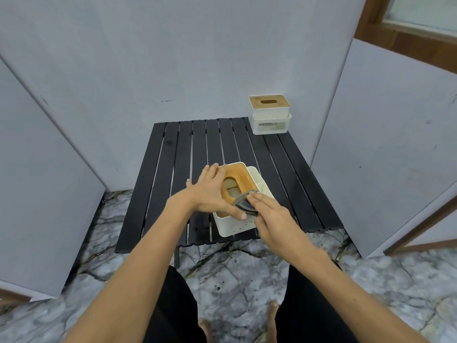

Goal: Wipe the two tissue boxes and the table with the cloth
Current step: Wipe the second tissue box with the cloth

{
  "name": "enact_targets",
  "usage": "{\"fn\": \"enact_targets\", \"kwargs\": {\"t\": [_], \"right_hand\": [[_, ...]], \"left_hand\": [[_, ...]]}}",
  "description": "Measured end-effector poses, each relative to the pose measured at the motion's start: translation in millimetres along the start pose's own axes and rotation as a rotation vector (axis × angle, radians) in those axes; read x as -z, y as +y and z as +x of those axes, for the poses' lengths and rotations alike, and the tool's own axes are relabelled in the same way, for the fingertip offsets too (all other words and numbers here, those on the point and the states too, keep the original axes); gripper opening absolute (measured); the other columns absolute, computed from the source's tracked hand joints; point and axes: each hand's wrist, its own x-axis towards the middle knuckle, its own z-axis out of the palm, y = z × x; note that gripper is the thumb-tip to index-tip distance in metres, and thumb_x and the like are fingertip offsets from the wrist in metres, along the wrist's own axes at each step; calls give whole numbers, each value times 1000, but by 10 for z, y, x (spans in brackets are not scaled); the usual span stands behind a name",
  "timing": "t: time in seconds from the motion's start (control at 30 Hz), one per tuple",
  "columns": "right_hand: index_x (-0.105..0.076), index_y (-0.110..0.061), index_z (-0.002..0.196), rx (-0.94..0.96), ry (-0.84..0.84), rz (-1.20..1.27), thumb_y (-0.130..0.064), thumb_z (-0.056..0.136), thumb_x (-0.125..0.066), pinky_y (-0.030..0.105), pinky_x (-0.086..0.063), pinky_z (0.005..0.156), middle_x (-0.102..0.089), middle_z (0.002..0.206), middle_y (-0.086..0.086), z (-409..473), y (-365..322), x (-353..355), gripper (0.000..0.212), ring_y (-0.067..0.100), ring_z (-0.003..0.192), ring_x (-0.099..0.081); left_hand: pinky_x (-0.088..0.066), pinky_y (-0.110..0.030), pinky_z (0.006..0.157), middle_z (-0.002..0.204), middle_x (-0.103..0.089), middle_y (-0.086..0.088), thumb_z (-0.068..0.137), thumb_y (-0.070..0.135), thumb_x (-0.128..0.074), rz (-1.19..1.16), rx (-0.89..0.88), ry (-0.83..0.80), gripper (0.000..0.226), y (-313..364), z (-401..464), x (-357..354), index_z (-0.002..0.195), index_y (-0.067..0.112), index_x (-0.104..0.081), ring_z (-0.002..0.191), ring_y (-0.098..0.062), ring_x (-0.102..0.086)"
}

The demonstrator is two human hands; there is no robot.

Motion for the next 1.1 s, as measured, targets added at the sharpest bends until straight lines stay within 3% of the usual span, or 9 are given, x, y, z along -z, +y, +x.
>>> {"fn": "enact_targets", "kwargs": {"t": [0.2,0.3,0.47,0.6,0.77,0.97,1.1], "right_hand": [[-45,-1,143,20,-38,-45,0,96,-46,9,-10,110,-42,151,12,184,-83,-22,47,21,142,-34],[-39,-2,147,8,-50,-94,-1,97,-44,9,-6,109,-37,154,11,451,-54,-35,49,20,144,-31],[-40,-5,147,-71,-63,-64,-3,99,-40,22,-14,118,-36,156,8,909,-30,-33,48,17,146,-28],[-43,-4,146,-72,-55,-22,0,98,-41,15,-10,114,-38,155,9,669,-43,-43,48,17,145,-29],[-54,-3,137,-61,3,53,6,92,-48,6,-16,112,-49,146,9,174,-33,-13,46,17,139,-41],[-50,-4,141,-67,-13,4,1,95,-44,12,-18,110,-48,148,9,576,9,-14,46,19,138,-42],[-42,-8,146,-125,-33,-16,-5,100,-39,19,-15,113,-41,153,6,967,7,-40,46,19,143,-32]], "left_hand": [[-7,-65,121,164,23,13,29,94,-65,-5,-42,30,164,-72,87,-85,159,29,11,150,-17,27],[-8,-60,122,163,24,16,31,91,-68,-38,-70,41,163,-141,89,-117,159,28,12,149,-13,29],[-3,-54,125,164,18,18,42,85,-79,-150,-130,107,155,-184,86,-168,160,31,6,149,-10,28],[2,-42,123,165,21,12,51,75,-85,-189,-125,122,153,-192,64,-186,160,24,9,149,-10,29],[2,-41,123,166,17,11,49,75,-85,-194,-128,114,152,-171,68,-149,160,24,6,150,-11,25],[-1,-41,122,165,15,14,52,69,-88,-231,-162,105,146,-203,76,-150,159,25,1,150,-9,23],[-1,-36,121,166,9,12,53,65,-90,-263,-181,129,141,-210,62,-150,159,27,-4,151,-6,19]]}}
